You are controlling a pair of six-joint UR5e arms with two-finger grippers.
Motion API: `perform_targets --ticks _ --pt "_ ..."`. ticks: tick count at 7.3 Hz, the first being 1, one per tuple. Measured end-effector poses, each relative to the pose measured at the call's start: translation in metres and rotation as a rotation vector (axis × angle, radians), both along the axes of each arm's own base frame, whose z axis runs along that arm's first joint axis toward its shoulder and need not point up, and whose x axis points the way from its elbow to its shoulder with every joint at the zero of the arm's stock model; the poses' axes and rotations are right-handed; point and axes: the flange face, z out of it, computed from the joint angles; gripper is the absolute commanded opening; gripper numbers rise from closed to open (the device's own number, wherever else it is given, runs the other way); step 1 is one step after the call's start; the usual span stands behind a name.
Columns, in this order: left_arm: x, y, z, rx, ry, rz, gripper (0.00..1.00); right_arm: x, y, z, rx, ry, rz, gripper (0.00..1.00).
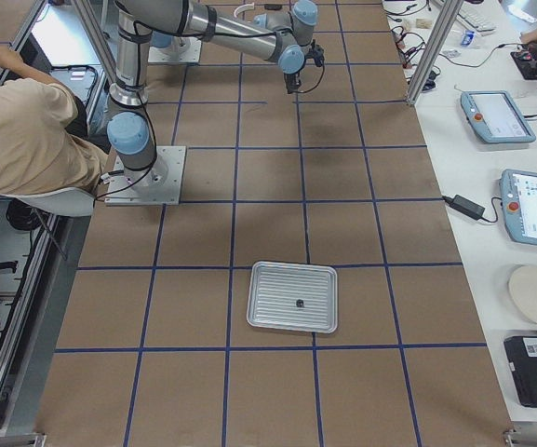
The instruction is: Place bearing gear from tray to pile
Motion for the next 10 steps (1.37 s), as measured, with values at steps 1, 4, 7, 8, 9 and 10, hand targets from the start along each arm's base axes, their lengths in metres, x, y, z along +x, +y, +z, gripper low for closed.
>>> perform_targets --ticks 1,4,7,8,9,10 --pt "0.0 0.0 0.0 0.0 0.0 0.0 1.0 0.015 0.013 -0.018 -0.019 -0.013 0.001 0.22" --pt "0.0 0.0 0.0 0.0 0.0 0.0 1.0 0.028 0.029 -0.048 -0.057 -0.033 -0.022 1.0" --pt "-0.001 -0.004 -0.005 0.009 0.0 -0.001 1.0 -0.001 0.011 -0.027 -0.091 -0.01 -0.011 1.0" --pt "-0.004 -0.01 -0.011 0.013 0.012 -0.001 1.0 -0.044 -0.007 -0.005 -0.095 0.013 0.004 1.0" --pt "-0.017 -0.018 -0.02 0.001 0.039 -0.008 1.0 -0.1 -0.023 0.017 -0.088 0.027 -0.007 1.0" --pt "-0.048 -0.025 -0.037 -0.004 0.063 -0.017 1.0 -0.159 -0.034 0.036 -0.076 0.038 -0.03 1.0"
